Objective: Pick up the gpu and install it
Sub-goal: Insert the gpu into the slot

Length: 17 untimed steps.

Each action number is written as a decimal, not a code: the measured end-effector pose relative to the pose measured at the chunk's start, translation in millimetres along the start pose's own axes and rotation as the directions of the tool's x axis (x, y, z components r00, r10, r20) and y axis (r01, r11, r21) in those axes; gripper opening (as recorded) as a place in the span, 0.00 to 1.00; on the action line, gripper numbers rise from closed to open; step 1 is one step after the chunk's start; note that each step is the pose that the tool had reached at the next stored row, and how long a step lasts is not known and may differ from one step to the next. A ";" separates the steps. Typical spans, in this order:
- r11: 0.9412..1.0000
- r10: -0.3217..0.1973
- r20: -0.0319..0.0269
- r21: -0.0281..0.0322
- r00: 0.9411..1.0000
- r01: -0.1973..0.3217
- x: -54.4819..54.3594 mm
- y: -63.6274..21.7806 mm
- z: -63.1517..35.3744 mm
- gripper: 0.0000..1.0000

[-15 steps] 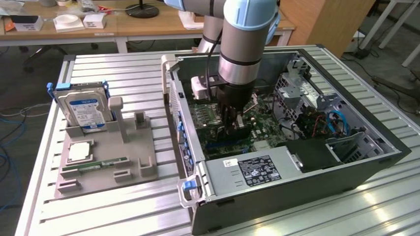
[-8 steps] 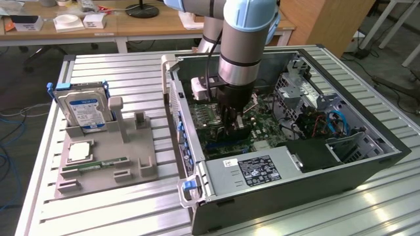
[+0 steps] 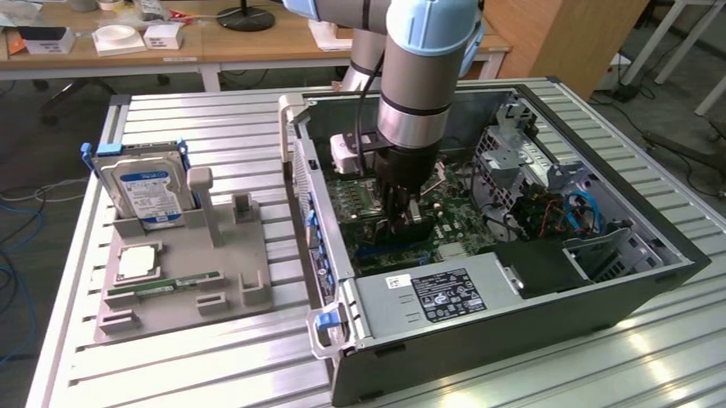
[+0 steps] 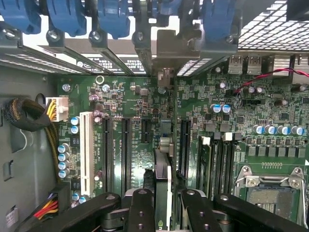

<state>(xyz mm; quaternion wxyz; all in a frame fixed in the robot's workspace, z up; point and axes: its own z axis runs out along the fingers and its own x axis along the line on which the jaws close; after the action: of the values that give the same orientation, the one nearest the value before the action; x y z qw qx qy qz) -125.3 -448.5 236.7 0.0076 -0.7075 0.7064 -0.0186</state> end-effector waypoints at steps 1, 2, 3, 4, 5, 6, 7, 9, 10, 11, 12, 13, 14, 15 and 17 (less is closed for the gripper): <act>1.000 0.000 0.000 0.000 1.000 0.000 0.0 -0.1 -0.8 0.26; 1.000 0.000 0.000 0.000 1.000 0.000 -0.1 -0.1 -1.8 0.26; 1.000 0.000 0.000 -0.001 1.000 0.000 0.0 0.0 -2.6 0.26; 1.000 0.000 0.000 -0.001 1.000 0.000 0.0 0.0 -2.8 0.26; 1.000 0.000 0.000 -0.001 1.000 0.000 0.0 0.0 -2.8 0.26; 1.000 0.000 0.000 -0.001 1.000 0.000 0.0 -0.1 -2.8 0.26; 1.000 0.000 0.000 -0.001 1.000 0.000 0.0 -0.1 -2.9 0.26; 1.000 0.000 0.000 -0.001 1.000 0.000 0.1 -0.1 -3.0 0.26; 1.000 0.000 0.001 -0.001 1.000 0.000 0.0 -0.1 -3.0 0.26; 1.000 0.000 0.002 -0.001 1.000 0.000 -0.1 0.0 -3.0 0.26; 1.000 0.000 0.004 -0.001 1.000 0.000 -0.1 0.0 -3.1 0.26; 1.000 0.000 0.005 -0.001 1.000 0.000 -0.1 -0.1 -3.0 0.26; 1.000 0.000 0.005 -0.001 1.000 0.000 -0.1 -0.1 -3.0 0.26; 1.000 0.000 0.005 0.000 1.000 0.000 -0.2 -0.1 -2.9 0.26; 1.000 0.000 0.005 0.000 1.000 0.000 -0.2 -0.1 -2.5 0.26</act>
<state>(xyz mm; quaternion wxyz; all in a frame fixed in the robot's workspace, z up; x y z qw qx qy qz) -125.3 -448.3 239.2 0.0094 -0.7076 0.7064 -0.0167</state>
